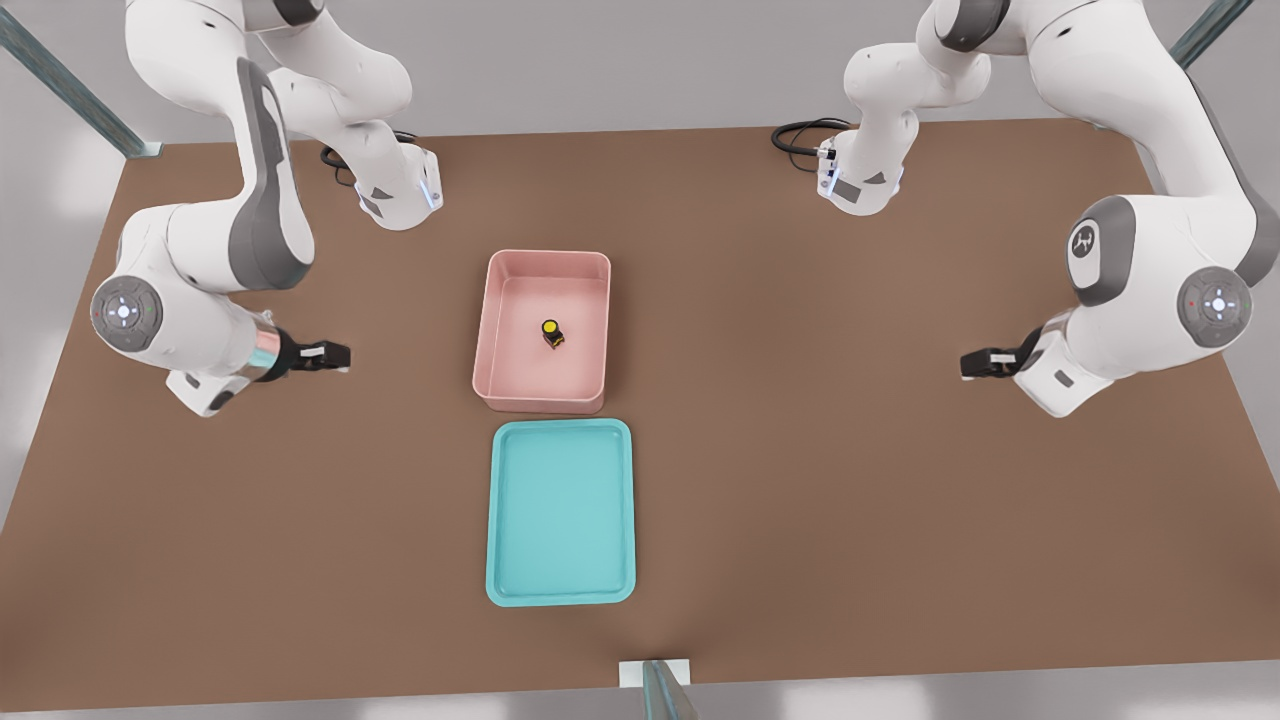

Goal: The left arm remains still, and the right arm places the button from the box into the tray

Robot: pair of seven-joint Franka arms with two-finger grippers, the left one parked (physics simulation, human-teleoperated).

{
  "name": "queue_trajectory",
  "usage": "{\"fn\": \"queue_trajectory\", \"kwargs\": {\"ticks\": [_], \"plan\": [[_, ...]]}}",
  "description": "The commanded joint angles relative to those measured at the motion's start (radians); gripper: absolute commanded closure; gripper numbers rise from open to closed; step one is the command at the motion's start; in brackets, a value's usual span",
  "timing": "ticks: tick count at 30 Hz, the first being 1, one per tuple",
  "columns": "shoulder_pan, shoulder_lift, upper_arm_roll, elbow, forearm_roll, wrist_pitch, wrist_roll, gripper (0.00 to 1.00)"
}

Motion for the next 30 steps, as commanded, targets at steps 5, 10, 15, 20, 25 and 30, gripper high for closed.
{"fn": "queue_trajectory", "kwargs": {"ticks": [5,10,15,20,25,30], "plan": [[0.128,-0.001,0.012,0.008,0.006,0.111,0.255,0.0],[0.387,0.03,0.012,0.06,0.016,0.109,0.645,0.0],[0.628,0.14,0.012,0.083,0.015,0.209,1.099,0.0],[0.673,0.14,0.053,-0.063,0.018,0.375,1.154,0.0],[0.674,0.082,0.055,-0.221,0.006,0.407,0.993,0.0],[0.674,0.073,0.061,-0.348,0.01,0.45,1.033,0.0]]}}
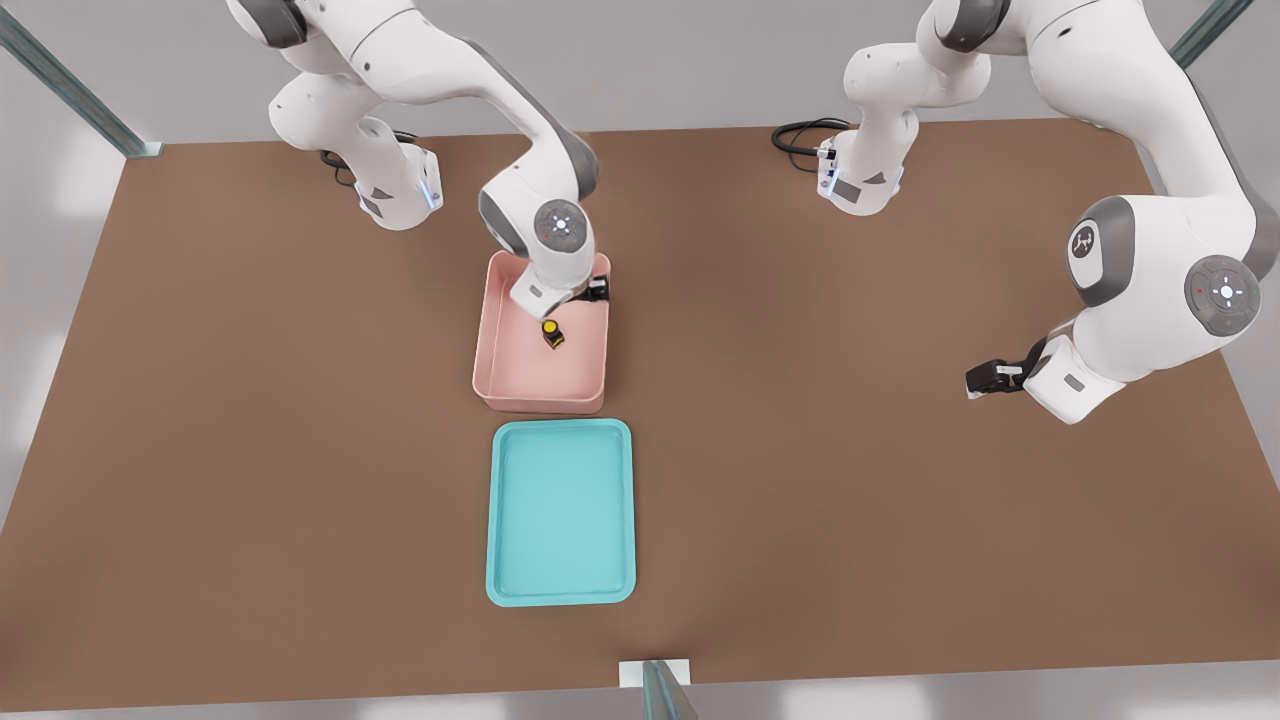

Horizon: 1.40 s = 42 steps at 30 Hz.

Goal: The left arm remains still, and the right arm places the button from the box into the tray

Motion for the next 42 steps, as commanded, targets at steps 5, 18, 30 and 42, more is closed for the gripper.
{"fn": "queue_trajectory", "kwargs": {"ticks": [5,18,30,42], "plan": [[-0.008,0.005,0.0,-0.117,0.0,0.16,0.27,0.0],[-0.016,0.082,-0.001,-0.175,-0.002,0.361,0.23,0.0],[-0.014,0.102,-0.001,-0.23,-0.003,0.405,0.207,0.0],[-0.03,0.104,-0.001,-0.247,-0.003,0.424,0.184,0.23]]}}
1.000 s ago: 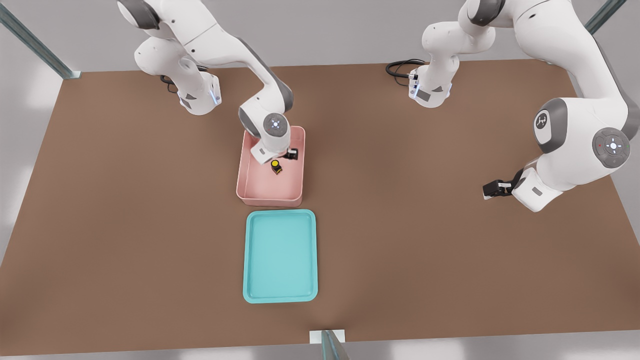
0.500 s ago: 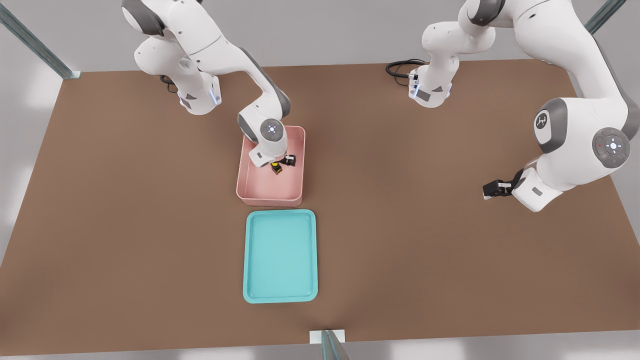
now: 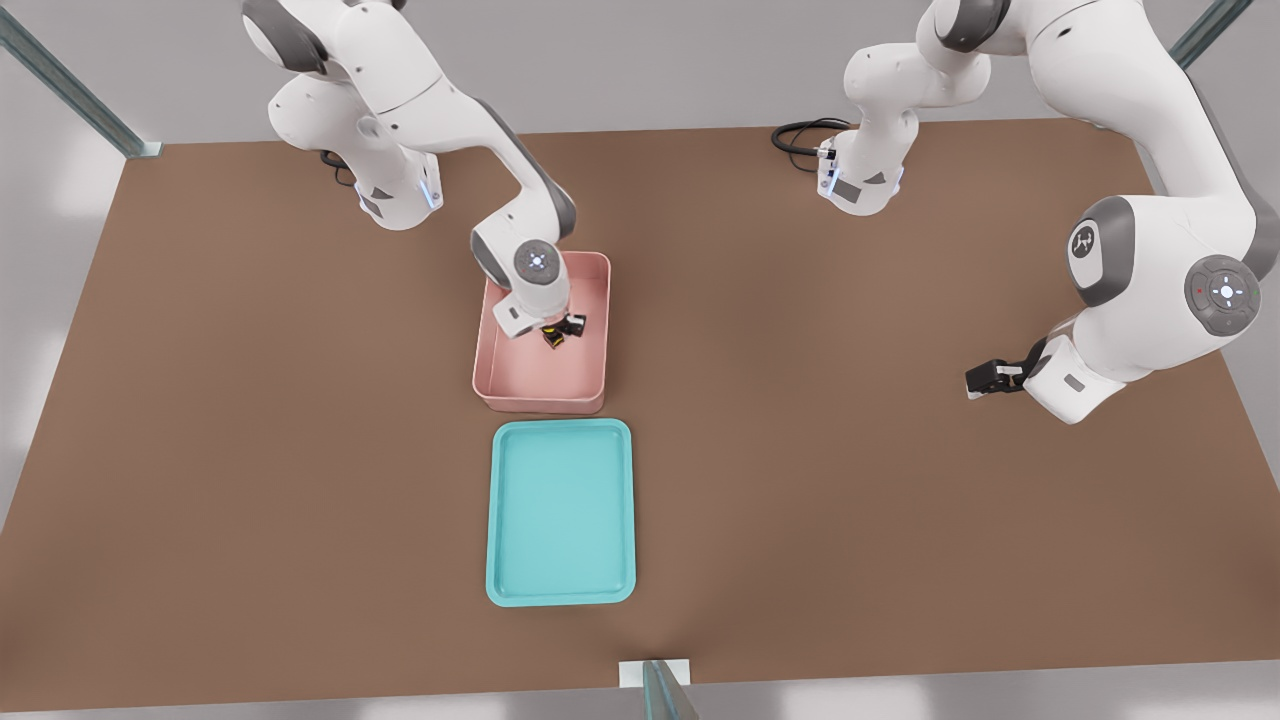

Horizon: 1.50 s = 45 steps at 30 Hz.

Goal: The left arm remains still, and the right arm places the button from the box into the tray

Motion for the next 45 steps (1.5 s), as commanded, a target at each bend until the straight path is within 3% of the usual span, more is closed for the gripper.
{"fn": "queue_trajectory", "kwargs": {"ticks": [1,4,16,25,35,41,45], "plan": [[-0.001,-0.002,0.0,-0.005,0.001,0.009,-0.012,0.25],[-0.001,0.003,0.0,-0.009,0.001,0.022,-0.01,0.26],[-0.001,0.001,0.0,-0.008,0.002,0.022,0.003,0.54],[-0.001,-0.031,-0.002,0.0,0.008,-0.004,0.005,0.55],[-0.001,-0.177,-0.025,0.117,0.011,-0.313,0.011,0.55],[-0.006,-0.154,-0.075,0.302,0.013,-0.438,0.013,0.56],[-0.007,-0.063,-0.126,0.456,0.016,-0.475,0.042,0.56]]}}
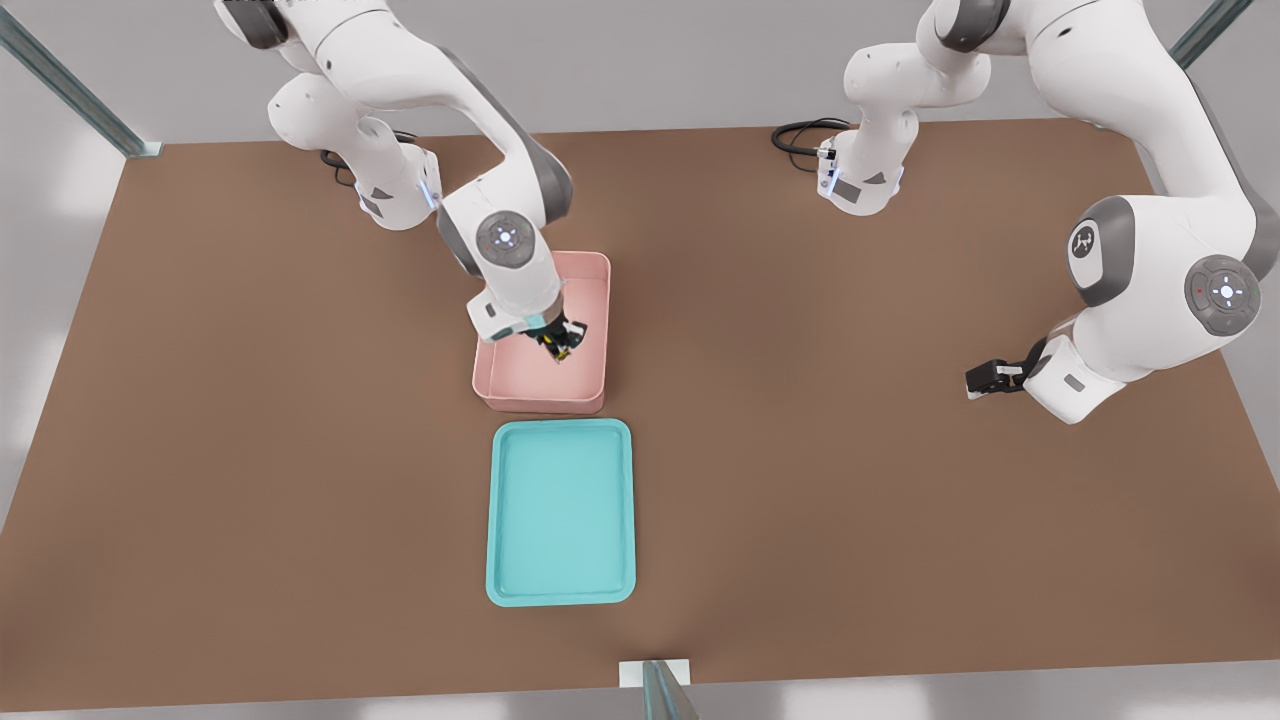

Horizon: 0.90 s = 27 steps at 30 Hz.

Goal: The left arm remains still, and the right arm places the button from the box into the tray

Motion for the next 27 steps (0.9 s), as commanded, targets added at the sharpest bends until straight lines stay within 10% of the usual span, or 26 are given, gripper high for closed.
{"fn": "queue_trajectory", "kwargs": {"ticks": [1,26,27], "plan": [[-0.005,0.032,-0.022,0.058,-0.002,-0.081,0.045,0.56],[-0.228,0.679,0.008,0.69,0.048,0.013,0.056,0.55],[-0.229,0.679,0.008,0.692,0.046,0.014,0.041,0.23]]}}
